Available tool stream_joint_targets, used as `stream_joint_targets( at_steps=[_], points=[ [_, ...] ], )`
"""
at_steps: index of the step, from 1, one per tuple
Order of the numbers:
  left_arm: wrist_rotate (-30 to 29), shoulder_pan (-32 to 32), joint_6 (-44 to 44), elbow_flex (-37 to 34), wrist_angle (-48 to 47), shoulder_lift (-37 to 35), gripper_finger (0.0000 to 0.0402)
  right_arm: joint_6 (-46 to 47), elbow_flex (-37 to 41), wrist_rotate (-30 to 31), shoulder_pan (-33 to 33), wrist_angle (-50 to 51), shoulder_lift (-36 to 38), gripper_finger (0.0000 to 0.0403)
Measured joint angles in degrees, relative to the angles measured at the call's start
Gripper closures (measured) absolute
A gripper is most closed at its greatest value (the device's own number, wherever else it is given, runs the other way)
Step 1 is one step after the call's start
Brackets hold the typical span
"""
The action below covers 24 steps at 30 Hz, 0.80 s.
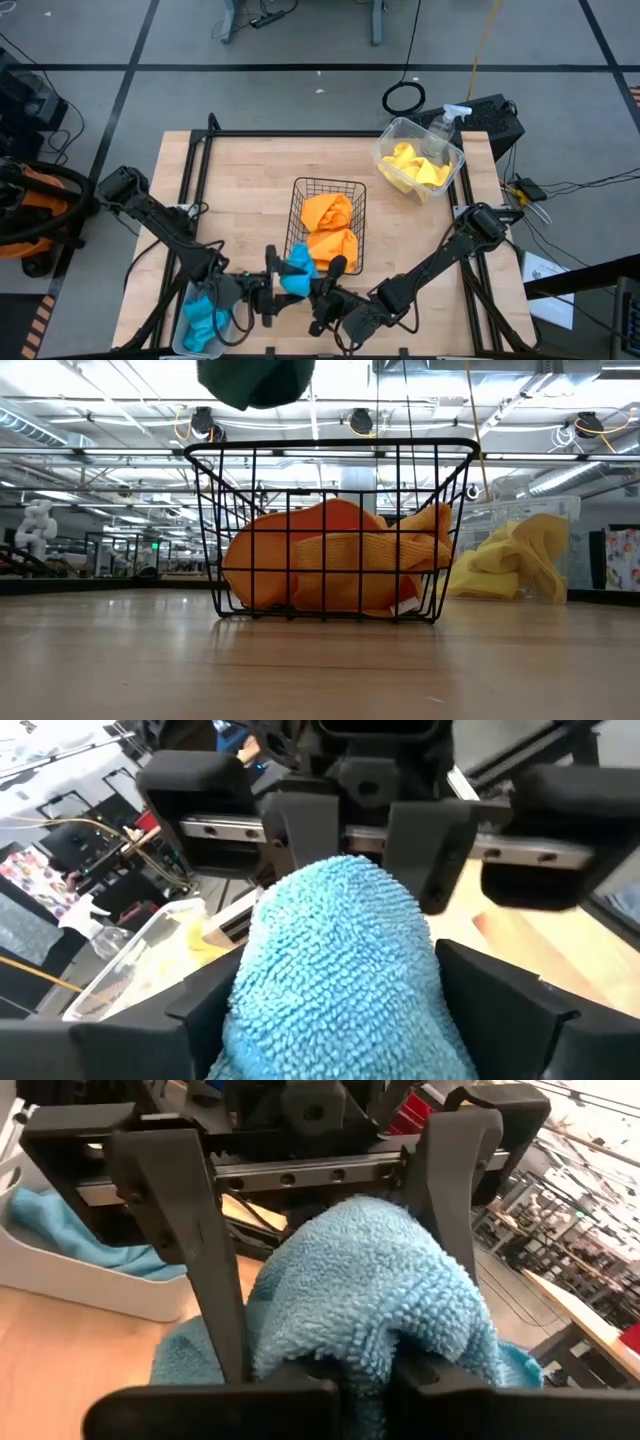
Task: Sort microfiber towel by color & place in baskets
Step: Put the blue microfiber towel into the gray bin
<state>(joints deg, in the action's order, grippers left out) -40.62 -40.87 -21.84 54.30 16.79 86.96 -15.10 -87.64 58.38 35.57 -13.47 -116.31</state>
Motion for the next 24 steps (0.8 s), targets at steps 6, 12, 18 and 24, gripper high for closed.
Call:
stream_joint_targets(
  at_steps=[6, 12, 18, 24],
  points=[
    [-0.2, -0.3, 0.5, 0.0, -2.7, 0.0, 0.0167, 0.7, 0.0, -0.6, 0.0, 0.4, 0.0, 0.0360],
    [1.2, -1.3, 0.3, 0.1, -3.5, 0.0, 0.0245, 1.2, 0.0, -2.1, 1.0, 1.0, 0.0, 0.0294],
    [1.4, -1.5, 0.5, 0.1, -3.9, 0.1, 0.0245, 7.4, -0.1, -4.5, 1.6, 8.3, 1.2, 0.0300],
    [1.4, -1.8, 0.5, 0.5, -4.3, 0.1, 0.0263, 12.4, -0.2, -9.1, 1.6, 14.5, 2.4, 0.0341]
  ],
)
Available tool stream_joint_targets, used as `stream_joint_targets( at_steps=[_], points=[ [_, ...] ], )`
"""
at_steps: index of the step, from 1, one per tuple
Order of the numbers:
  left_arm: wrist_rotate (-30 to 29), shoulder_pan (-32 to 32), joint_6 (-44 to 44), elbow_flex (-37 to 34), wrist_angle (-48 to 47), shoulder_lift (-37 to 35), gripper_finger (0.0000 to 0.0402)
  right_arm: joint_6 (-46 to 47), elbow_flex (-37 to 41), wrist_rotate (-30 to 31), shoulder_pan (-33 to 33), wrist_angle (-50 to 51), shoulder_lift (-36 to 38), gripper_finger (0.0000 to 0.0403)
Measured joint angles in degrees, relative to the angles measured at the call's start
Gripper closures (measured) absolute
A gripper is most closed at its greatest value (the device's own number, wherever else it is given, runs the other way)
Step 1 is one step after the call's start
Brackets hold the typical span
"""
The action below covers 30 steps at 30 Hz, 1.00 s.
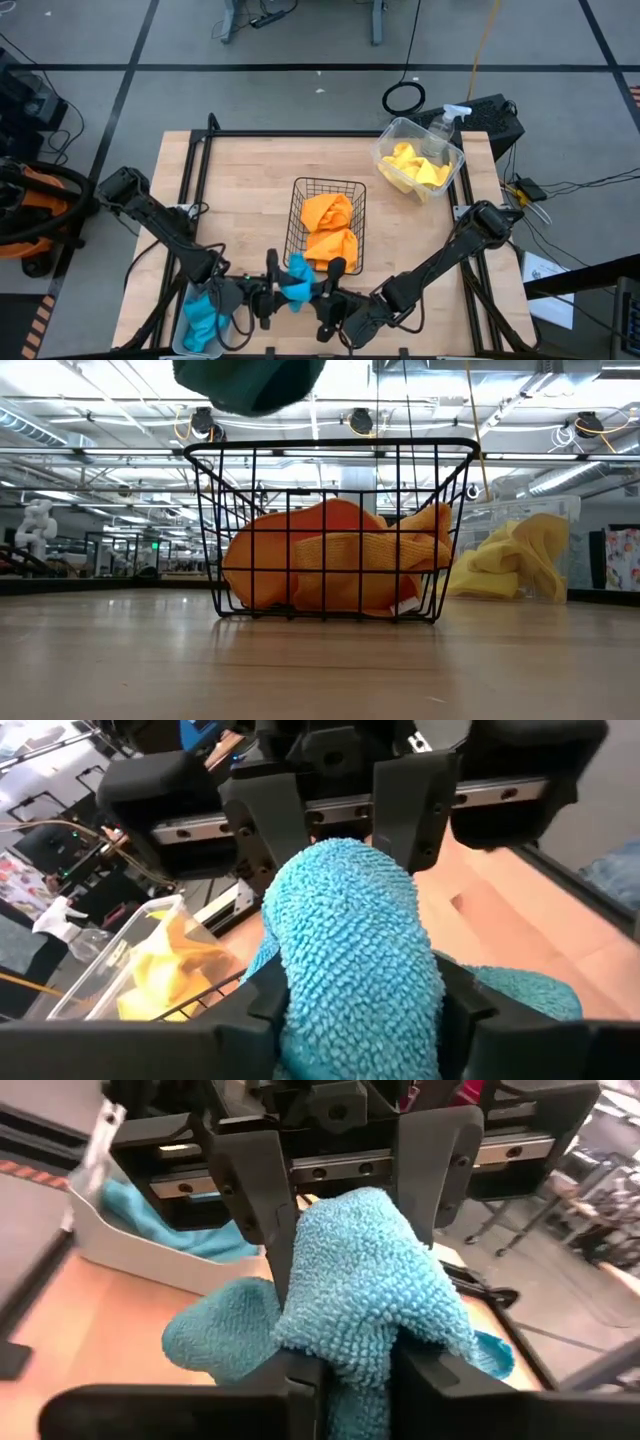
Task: Sort microfiber towel by color & place in baskets
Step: Put the blue microfiber towel into the gray bin
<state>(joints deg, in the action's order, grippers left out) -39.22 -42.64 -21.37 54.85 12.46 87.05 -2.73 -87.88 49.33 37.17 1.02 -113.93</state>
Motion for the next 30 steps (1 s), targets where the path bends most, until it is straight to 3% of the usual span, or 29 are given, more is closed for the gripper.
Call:
stream_joint_targets(
  at_steps=[17, 23, 30],
  points=[
    [0.8, -0.7, 1.5, 1.8, -0.5, -0.6, 0.0250, -0.3, 0.3, -2.9, -0.7, 0.6, 0.3, 0.0214],
    [-1.7, -2.1, 1.2, 1.8, -3.1, -1.1, 0.0290, -1.2, 0.3, -2.2, -0.2, 0.7, 0.3, 0.0184],
    [-3.5, -5.4, 3.9, 1.8, -9.5, -4.2, 0.0335, -2.6, 0.3, 0.6, 1.8, 0.7, 0.4, 0.0176]
  ],
)
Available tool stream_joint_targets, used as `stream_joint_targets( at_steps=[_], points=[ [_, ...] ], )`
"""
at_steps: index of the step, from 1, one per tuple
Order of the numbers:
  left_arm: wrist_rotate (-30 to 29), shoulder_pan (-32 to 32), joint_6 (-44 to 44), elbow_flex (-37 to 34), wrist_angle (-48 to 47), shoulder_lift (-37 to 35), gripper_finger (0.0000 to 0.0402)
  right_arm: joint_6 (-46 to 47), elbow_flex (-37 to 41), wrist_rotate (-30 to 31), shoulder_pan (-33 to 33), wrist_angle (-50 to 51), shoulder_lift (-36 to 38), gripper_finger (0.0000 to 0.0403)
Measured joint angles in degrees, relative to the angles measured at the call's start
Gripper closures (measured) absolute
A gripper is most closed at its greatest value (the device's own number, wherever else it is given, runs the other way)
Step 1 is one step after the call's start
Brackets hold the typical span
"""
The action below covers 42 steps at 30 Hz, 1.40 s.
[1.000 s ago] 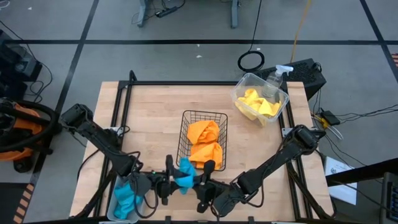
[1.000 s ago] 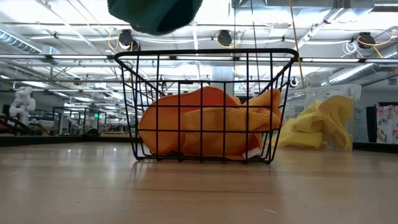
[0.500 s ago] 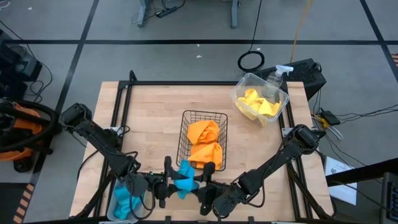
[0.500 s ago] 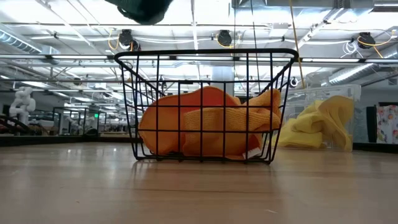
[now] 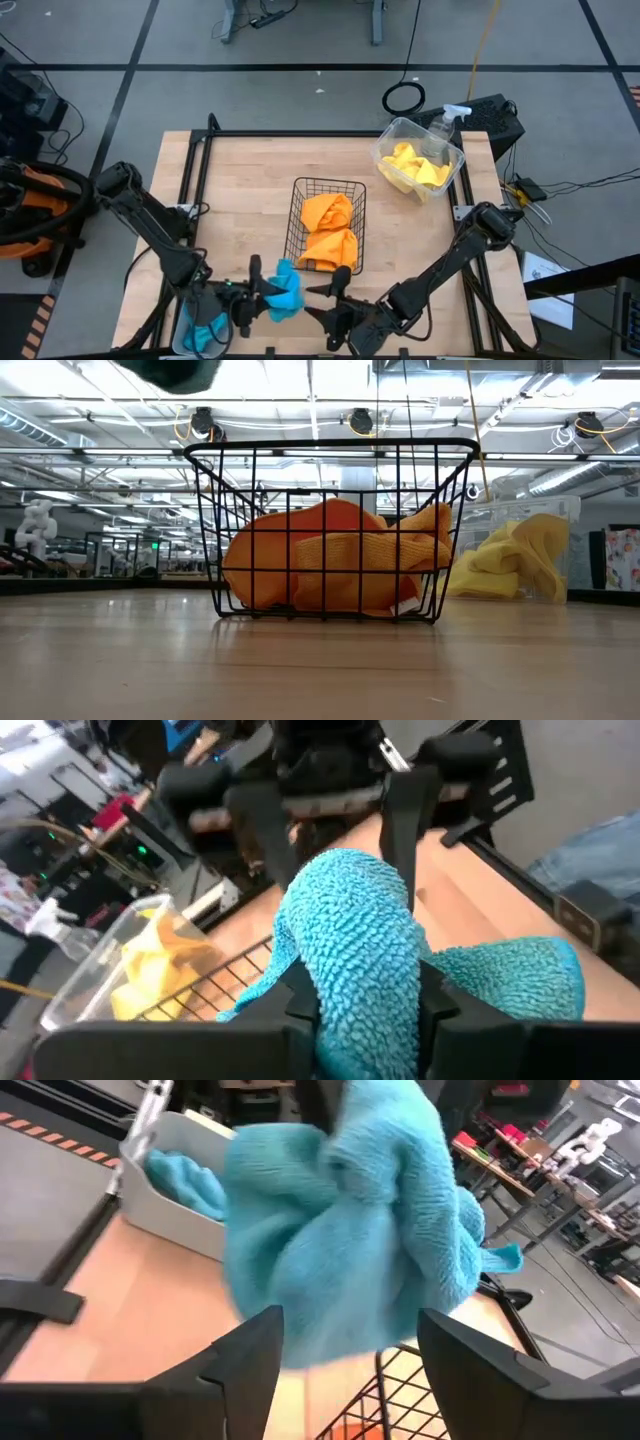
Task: Sort microfiber towel by color & place in baskets
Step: Put the blue microfiber towel into the gray bin
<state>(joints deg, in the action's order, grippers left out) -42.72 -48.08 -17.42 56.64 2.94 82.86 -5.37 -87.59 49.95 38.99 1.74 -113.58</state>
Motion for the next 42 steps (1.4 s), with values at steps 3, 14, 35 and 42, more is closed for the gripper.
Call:
stream_joint_targets(
  at_steps=[3, 14, 35, 42],
  points=[
    [-0.1, -1.5, 5.4, 0.0, -5.2, -2.3, 0.0335, 0.2, 0.0, -0.2, 1.0, 0.5, 0.5, 0.0176],
    [14.9, -7.8, 38.6, 0.0, -23.9, -8.3, 0.0332, 2.7, 0.0, 1.8, 4.2, 5.3, 0.7, 0.0177],
    [27.8, -18.1, 82.2, -3.6, -43.7, -2.6, 0.0331, 4.7, -0.1, 2.5, 4.2, 11.5, 0.7, 0.0177],
    [30.7, -15.9, 83.2, -7.8, -42.9, 2.8, 0.0331, 3.3, -0.1, 2.7, 4.2, 12.0, 1.2, 0.0177]
  ],
)
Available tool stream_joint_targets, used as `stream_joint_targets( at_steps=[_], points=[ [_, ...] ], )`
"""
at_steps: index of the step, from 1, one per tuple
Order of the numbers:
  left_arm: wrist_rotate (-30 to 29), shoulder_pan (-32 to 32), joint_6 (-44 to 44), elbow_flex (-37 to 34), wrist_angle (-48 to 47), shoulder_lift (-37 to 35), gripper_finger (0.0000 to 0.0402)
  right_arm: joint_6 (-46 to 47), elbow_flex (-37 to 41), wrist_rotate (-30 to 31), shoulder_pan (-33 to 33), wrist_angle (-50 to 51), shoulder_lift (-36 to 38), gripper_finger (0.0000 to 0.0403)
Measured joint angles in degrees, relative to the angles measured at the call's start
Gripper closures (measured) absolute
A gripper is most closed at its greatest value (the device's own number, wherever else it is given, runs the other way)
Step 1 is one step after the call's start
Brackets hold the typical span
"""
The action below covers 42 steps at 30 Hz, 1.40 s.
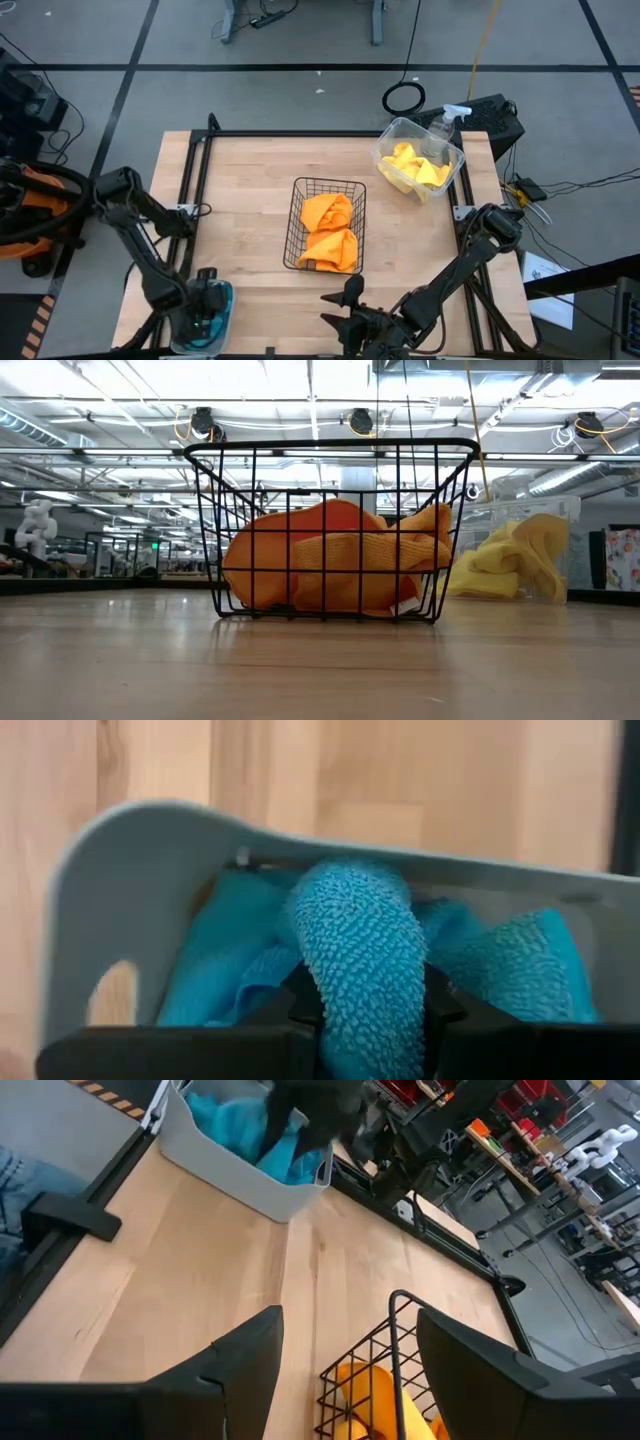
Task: Sort microfiber towel by color & place in baskets
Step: Put the blue microfiber towel into the gray bin
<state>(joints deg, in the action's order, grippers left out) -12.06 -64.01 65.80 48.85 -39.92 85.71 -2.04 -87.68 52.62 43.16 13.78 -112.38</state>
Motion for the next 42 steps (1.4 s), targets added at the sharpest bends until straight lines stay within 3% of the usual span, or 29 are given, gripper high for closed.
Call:
stream_joint_targets(
  at_steps=[9, 18, 23, 35, 42],
  points=[
    [1.7, 1.4, 2.3, 0.0, 3.3, 4.5, 0.0325, -0.1, 0.0, 0.0, -0.1, 0.0, 2.4, 0.0177],
    [1.8, 1.4, 3.9, 2.0, 2.8, 3.6, 0.0237, 1.9, 0.0, 0.0, -0.1, 2.5, 2.5, 0.0177],
    [6.4, 1.4, -0.4, 4.1, 2.7, 3.6, 0.0202, -0.6, 0.0, -0.2, 0.0, 3.6, 3.2, 0.0177],
    [9.1, 2.8, -6.6, 12.5, -2.8, 3.5, 0.0196, 6.7, 0.0, -0.4, 0.1, 13.6, 9.1, 0.0177],
    [8.9, 3.7, -4.1, 14.0, -8.2, 3.5, 0.0195, 12.6, 0.0, -0.5, 0.1, 19.1, 9.1, 0.0177]
  ],
)
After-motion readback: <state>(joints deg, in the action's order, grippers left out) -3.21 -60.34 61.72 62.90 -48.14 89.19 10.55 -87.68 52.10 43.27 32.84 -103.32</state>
